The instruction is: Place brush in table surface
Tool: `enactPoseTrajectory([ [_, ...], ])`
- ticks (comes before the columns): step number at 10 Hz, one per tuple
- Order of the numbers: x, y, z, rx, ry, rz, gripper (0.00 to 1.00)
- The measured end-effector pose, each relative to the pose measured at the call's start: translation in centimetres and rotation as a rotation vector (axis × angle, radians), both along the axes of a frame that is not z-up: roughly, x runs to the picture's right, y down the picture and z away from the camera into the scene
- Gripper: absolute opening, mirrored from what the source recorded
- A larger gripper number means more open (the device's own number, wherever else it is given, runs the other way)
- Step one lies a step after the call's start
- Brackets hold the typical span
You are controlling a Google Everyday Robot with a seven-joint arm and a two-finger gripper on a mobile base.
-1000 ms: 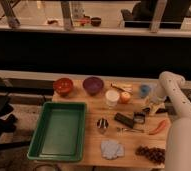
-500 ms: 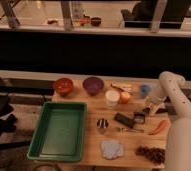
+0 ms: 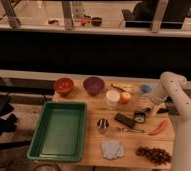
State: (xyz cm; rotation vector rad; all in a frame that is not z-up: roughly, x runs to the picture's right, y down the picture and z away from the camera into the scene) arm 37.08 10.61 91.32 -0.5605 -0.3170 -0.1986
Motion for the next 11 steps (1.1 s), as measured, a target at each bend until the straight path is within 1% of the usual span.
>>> enactPoseTrajectory([
  [2,0.5,-2.1,-2.6,0.082,0.028,0.022,0.80],
  [3,0.8,-2.8,-3.5,0.113,0.039,0.032,0.80],
  [4,1.3,-3.1,-4.2,0.136,0.049,0.041,0.80],
  [6,1.1,-3.3,-4.3,0.172,0.051,0.050,0.80],
  [7,1.5,-3.2,-4.5,0.175,0.057,0.053,0.80],
  [9,1.3,-3.4,-4.5,0.173,0.055,0.054,0.80],
  [11,1.6,-3.5,-5.0,0.171,0.061,0.064,0.80],
])
